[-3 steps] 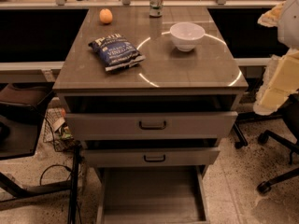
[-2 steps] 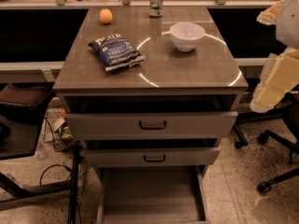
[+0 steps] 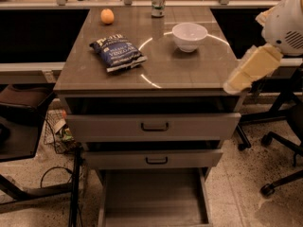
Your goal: Place blue chip bag into bottom drawer
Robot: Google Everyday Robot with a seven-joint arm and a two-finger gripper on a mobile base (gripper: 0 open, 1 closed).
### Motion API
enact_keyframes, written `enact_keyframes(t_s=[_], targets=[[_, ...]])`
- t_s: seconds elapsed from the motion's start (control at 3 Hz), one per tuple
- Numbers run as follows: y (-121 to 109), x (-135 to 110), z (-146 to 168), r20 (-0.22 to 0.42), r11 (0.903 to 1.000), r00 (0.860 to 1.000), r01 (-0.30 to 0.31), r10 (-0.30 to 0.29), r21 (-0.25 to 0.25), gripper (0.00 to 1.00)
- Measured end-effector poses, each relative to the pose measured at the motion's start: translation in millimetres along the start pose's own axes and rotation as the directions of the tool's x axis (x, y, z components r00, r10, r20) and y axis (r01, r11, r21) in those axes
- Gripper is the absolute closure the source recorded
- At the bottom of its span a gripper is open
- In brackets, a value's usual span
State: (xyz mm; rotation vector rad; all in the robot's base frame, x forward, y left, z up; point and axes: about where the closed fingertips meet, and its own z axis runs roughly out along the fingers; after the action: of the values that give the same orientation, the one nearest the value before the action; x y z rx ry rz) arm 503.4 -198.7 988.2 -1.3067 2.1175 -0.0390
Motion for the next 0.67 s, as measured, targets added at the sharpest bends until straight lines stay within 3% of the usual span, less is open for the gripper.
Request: enact_keyframes(t_s=[0.33, 0.67], targets=[[-23.6, -17.4, 34.9, 0.191, 0.9905, 0.972, -0.137, 0.136, -0.008, 0.00], [-58.6, -52.9, 54.7, 0.400, 0.9807, 0.899, -0.196, 0.177, 0.006, 0.00]])
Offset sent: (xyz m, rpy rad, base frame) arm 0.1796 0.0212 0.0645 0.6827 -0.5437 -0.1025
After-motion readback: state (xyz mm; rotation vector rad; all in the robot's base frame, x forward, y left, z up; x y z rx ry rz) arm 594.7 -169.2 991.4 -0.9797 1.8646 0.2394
